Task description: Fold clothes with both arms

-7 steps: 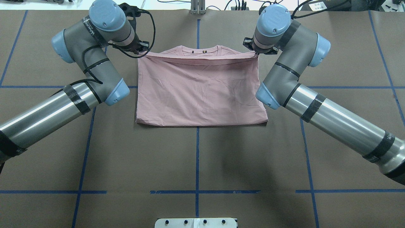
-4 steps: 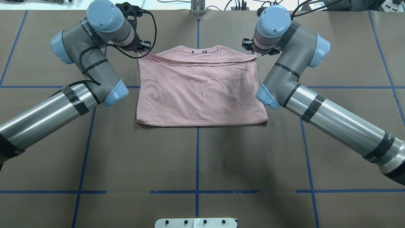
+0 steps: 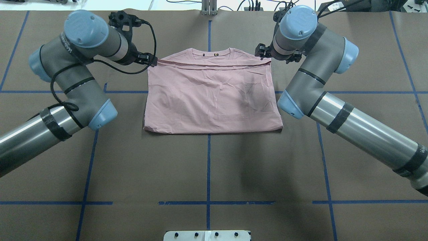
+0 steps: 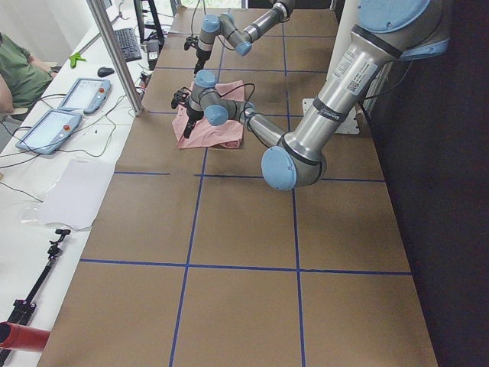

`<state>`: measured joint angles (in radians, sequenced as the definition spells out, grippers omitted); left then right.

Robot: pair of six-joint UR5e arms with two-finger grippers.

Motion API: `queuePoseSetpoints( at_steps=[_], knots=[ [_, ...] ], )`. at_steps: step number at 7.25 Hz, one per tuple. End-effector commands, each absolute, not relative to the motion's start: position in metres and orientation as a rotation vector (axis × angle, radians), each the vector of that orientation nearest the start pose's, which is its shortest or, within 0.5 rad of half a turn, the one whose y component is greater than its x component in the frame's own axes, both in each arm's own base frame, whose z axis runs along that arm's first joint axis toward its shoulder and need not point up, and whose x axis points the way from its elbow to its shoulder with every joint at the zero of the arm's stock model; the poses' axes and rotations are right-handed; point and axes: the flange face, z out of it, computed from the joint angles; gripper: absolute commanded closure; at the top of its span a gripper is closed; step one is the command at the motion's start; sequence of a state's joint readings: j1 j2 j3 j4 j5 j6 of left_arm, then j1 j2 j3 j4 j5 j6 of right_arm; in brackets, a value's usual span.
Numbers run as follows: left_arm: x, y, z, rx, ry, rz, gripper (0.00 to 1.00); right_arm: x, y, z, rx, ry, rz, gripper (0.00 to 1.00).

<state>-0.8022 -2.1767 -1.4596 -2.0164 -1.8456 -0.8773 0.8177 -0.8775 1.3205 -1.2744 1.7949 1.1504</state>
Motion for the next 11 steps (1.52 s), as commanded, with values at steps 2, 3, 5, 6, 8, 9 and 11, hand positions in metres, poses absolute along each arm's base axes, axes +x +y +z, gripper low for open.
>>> queuePoseSetpoints(
  at_steps=[2,3,5,6,8,9,11],
  knots=[
    [0.467,-0.488,0.323,0.301,0.955,-0.057,0.39,-0.423,-0.609,0.329,0.249,-0.774,0.221,0.0],
    [0.483,-0.469,0.329,0.294,0.967,-0.077,0.44,-0.423,-0.609,0.328,0.248,-0.774,0.22,0.0],
    [0.499,-0.45,0.335,0.283,0.959,-0.053,0.45,-0.421,-0.61,0.328,0.25,-0.775,0.223,0.0],
    [0.503,-0.446,0.335,0.288,0.957,-0.048,0.45,-0.421,-0.61,0.328,0.252,-0.776,0.223,0.0],
    [0.487,-0.435,0.341,0.294,0.957,-0.037,0.45,-0.42,-0.611,0.329,0.252,-0.775,0.226,0.0],
    [0.472,-0.425,0.348,0.293,0.957,-0.036,0.45,-0.42,-0.611,0.329,0.252,-0.774,0.226,0.0],
    [0.475,-0.422,0.352,0.283,0.95,-0.035,0.66,-0.42,-0.61,0.33,0.251,-0.773,0.226,0.0]
  ],
)
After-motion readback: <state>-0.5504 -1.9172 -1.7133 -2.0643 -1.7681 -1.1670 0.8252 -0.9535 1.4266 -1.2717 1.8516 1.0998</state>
